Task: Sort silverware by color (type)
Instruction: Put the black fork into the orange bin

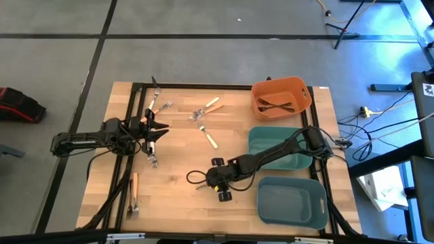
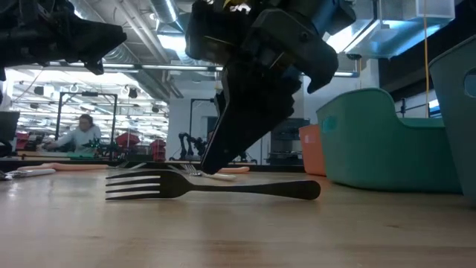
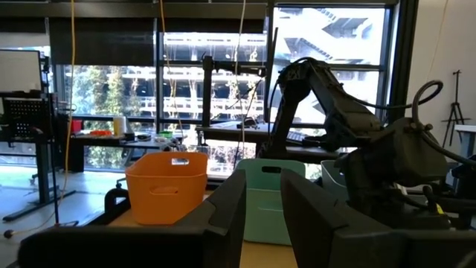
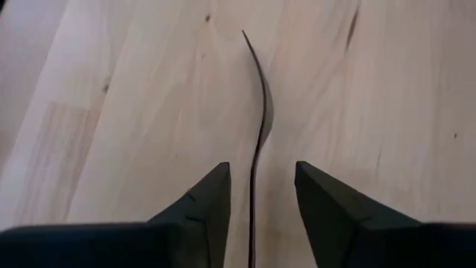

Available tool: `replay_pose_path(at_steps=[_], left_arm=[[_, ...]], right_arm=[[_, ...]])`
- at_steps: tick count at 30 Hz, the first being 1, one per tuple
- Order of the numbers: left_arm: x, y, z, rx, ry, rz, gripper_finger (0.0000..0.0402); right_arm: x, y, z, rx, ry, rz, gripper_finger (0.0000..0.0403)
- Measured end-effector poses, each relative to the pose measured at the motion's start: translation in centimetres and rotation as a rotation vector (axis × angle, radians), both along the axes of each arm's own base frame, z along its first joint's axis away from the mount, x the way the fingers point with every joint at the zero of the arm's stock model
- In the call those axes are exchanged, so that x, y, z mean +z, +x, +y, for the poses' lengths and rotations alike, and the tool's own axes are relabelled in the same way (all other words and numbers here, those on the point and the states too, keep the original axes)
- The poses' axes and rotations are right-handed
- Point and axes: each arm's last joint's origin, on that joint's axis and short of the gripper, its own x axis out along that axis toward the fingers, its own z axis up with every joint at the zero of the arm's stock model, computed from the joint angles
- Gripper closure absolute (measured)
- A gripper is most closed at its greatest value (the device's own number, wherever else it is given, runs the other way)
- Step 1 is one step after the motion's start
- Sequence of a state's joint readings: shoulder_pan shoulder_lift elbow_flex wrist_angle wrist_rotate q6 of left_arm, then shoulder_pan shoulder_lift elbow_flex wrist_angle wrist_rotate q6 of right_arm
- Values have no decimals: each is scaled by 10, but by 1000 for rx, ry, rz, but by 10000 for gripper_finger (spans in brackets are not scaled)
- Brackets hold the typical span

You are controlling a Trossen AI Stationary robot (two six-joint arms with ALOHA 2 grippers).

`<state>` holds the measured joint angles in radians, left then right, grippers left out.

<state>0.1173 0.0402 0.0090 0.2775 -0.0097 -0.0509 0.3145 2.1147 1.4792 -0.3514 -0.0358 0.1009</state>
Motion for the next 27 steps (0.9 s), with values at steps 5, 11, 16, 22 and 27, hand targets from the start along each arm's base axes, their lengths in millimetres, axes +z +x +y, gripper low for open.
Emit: replay_pose_path(at_steps=[5,11,16,22,27], left_arm=[[0,0,0,0,0,0,321],[0,0,0,0,0,0,321],[0,0,0,0,0,1,321],[0,0,0,1,0,1,321],[0,0,0,0,0,1,321]], right_arm=[[-2,0,0,4,3,13,297],[-14,1,1,21,26,41,303],[-19,4,-3,15,24,46,312],[-22,6,-10,53,21,51,368],[-21,6,-14,62,5,47,398]])
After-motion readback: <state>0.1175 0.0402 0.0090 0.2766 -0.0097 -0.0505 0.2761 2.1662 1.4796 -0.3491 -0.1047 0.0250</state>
